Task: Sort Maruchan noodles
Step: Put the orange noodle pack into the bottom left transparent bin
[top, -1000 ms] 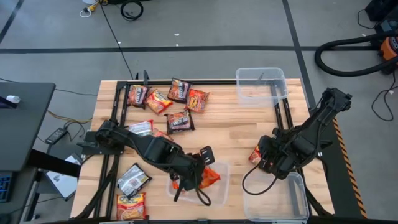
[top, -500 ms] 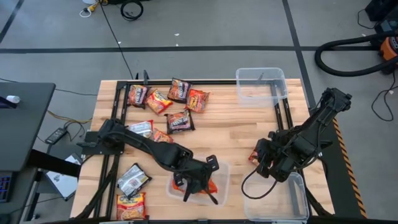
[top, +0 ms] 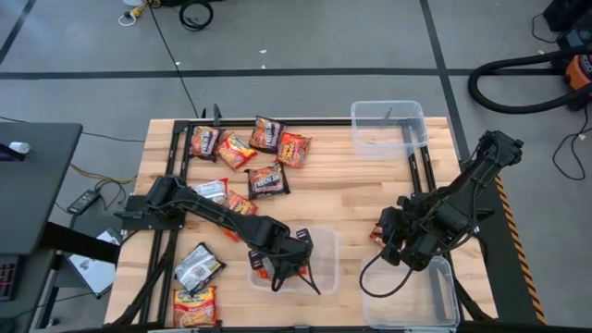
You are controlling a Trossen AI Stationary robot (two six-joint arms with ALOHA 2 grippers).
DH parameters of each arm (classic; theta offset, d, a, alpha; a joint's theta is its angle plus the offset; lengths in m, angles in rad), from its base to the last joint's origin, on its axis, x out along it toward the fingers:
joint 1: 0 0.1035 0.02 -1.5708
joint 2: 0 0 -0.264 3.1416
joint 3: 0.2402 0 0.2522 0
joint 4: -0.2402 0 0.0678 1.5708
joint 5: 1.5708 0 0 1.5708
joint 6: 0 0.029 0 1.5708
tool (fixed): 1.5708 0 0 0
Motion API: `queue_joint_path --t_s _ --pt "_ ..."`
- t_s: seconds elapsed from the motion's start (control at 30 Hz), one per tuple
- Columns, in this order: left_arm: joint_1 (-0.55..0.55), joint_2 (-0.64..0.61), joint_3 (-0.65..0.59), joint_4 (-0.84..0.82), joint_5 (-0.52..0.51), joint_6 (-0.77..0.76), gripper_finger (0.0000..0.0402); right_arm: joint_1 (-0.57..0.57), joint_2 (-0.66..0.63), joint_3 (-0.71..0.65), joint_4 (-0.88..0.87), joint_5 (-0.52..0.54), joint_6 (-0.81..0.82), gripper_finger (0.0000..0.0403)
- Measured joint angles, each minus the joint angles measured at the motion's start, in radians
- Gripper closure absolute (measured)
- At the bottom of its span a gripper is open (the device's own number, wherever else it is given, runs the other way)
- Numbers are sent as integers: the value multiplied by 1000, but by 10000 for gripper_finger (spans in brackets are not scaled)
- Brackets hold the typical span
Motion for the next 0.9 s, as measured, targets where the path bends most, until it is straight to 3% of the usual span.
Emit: queue_joint_path --t_s 0.23,0.4,0.7,0.9 --pt "-24 -3 -2 -111 -6 -12 401 -18 0 0 0 9 -10 266" --pt "-27 -3 -2 -227 35 -107 400 -35 0 0 4 9 -18 266" --pt "-16 2 -2 -294 36 -130 397 -64 0 0 79 9 -97 266" --pt "-18 6 -3 -259 -112 -90 398 -68 0 -1 102 9 -146 266"
